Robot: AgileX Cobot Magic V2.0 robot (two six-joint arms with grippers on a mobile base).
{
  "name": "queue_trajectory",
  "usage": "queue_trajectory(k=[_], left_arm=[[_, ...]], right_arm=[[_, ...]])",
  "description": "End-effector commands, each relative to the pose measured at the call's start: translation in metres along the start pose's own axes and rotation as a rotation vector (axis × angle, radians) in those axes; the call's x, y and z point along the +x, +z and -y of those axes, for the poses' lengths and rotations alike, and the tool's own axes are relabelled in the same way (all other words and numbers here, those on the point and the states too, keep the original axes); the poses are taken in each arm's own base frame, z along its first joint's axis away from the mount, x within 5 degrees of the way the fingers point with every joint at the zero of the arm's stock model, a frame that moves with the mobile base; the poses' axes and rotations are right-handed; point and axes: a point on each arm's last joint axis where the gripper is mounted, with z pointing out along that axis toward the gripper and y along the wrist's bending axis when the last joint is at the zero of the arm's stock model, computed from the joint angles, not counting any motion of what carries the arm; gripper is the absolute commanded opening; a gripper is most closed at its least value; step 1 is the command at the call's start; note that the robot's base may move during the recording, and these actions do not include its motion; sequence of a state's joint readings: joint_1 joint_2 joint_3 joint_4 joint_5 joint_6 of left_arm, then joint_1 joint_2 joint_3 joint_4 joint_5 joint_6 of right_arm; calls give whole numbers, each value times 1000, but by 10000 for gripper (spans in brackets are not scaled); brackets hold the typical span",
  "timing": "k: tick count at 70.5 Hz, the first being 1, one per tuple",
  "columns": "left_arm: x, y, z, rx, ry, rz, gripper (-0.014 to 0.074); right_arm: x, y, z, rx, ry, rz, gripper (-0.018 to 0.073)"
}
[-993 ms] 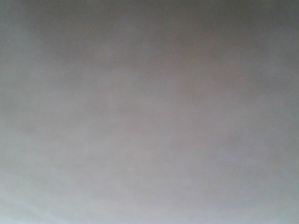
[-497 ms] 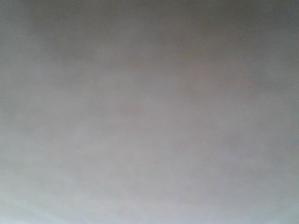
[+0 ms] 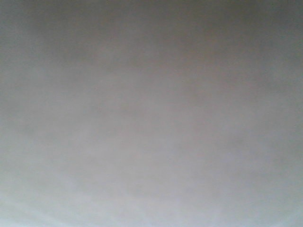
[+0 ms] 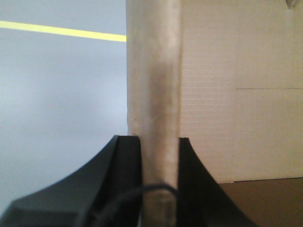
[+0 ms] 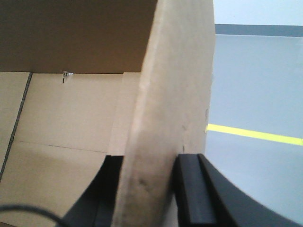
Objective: Grab box from left shelf to table start
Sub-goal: 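Hold the box with both grippers while the base turns away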
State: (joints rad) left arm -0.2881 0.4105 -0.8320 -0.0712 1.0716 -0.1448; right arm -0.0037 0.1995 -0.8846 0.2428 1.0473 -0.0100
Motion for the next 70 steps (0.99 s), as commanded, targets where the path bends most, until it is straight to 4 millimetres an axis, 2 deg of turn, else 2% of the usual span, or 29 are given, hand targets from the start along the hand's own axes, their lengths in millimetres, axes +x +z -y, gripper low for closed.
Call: queue_trajectory(k=[1, 70], left_arm=[[-11, -5, -1, -19, 19, 81, -99], [-11, -5, 0, -16, 17, 81, -99]], right_arm=[[-23, -3, 4, 65, -47, 182, 60], [-23, -3, 4, 66, -47, 182, 60]])
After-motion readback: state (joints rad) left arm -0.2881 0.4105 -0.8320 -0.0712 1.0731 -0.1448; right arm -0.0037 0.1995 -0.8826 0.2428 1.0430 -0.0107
